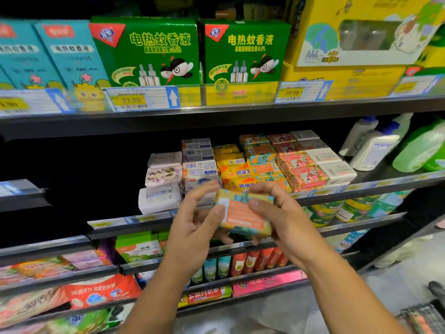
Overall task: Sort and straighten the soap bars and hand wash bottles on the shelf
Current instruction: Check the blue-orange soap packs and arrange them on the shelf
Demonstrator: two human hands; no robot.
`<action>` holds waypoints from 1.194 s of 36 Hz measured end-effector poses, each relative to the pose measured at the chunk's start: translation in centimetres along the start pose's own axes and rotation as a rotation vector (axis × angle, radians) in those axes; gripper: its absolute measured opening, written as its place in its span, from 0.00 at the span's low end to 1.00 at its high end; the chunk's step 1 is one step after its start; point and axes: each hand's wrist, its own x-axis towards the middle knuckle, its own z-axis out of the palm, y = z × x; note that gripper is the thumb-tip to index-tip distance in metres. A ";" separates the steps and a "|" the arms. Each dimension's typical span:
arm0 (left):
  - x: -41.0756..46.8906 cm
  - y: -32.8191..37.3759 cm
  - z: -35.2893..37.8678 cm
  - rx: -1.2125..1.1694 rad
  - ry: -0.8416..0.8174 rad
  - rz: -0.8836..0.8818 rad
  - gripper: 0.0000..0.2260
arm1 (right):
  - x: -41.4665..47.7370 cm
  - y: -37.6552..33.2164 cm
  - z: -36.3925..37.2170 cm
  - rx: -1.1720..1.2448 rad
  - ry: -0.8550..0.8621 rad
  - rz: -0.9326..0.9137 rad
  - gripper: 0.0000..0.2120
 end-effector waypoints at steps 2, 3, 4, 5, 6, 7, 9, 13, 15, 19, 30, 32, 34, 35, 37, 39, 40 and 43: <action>-0.1 -0.3 -0.4 0.010 -0.069 0.015 0.13 | -0.2 -0.1 -0.1 0.039 0.035 -0.019 0.07; -0.2 -0.4 -0.7 0.025 -0.115 0.020 0.16 | -0.3 -0.2 -0.2 0.073 0.033 -0.027 0.06; -0.2 -0.6 -0.9 0.065 -0.155 0.027 0.19 | -0.4 -0.2 -0.3 0.104 0.025 -0.027 0.04; -0.1 -0.8 -1.1 0.131 -0.176 0.039 0.22 | -0.5 -0.3 -0.4 0.129 0.010 -0.021 0.04; 0.0 -1.0 -1.3 0.211 -0.174 0.058 0.23 | -0.6 -0.2 -0.5 0.161 -0.014 -0.007 0.04; 0.2 -1.1 -1.4 0.268 -0.160 0.079 0.22 | -0.6 -0.1 -0.6 0.208 -0.057 0.015 0.05; 0.3 -1.2 -1.3 0.251 -0.111 0.085 0.20 | -0.6 0.1 -0.9 0.323 -0.185 0.050 0.18; 0.0 -1.0 -0.7 -0.031 0.009 -0.019 0.23 | -0.4 0.7 -1.2 0.117 -0.259 0.048 0.38; 0.0 -0.5 -0.3 -0.068 0.033 -0.055 0.21 | -0.3 0.8 -0.9 -0.098 -0.139 0.009 0.30; -0.2 0.0 0.3 -0.056 0.045 -0.057 0.15 | -0.4 0.6 -0.2 -0.076 -0.020 -0.021 0.21; 0.1 -1.1 -1.3 0.254 -0.131 0.022 0.22 | -1.1 -0.2 -0.7 0.215 -0.132 0.048 0.09; 0.2 -0.9 -1.2 0.238 -0.068 0.044 0.22 | -1.2 -0.1 -1.0 0.209 -0.230 0.060 0.19; 0.1 -0.9 -0.9 0.135 -0.025 -0.005 0.29 | -1.0 0.3 -1.0 0.069 -0.242 0.036 0.26; 0.1 -0.9 -0.8 0.055 -0.019 -0.056 0.28 | -0.9 0.5 -0.9 -0.028 -0.207 0.007 0.26; -0.1 -0.6 -0.2 -0.043 -0.018 -0.115 0.21 | -0.7 0.6 -0.5 -0.112 -0.116 -0.038 0.24; -0.3 -0.2 0.4 -0.014 0.014 -0.096 0.18 | -0.6 0.6 -0.2 -0.051 -0.035 -0.041 0.20; -0.4 -0.2 0.5 -0.005 0.016 -0.093 0.19 | -0.7 0.5 -0.1 -0.016 0.005 -0.038 0.18; -0.6 -0.5 0.1 -0.025 -0.078 -0.123 0.17 | -0.7 0.5 -0.2 -0.020 0.087 -0.016 0.11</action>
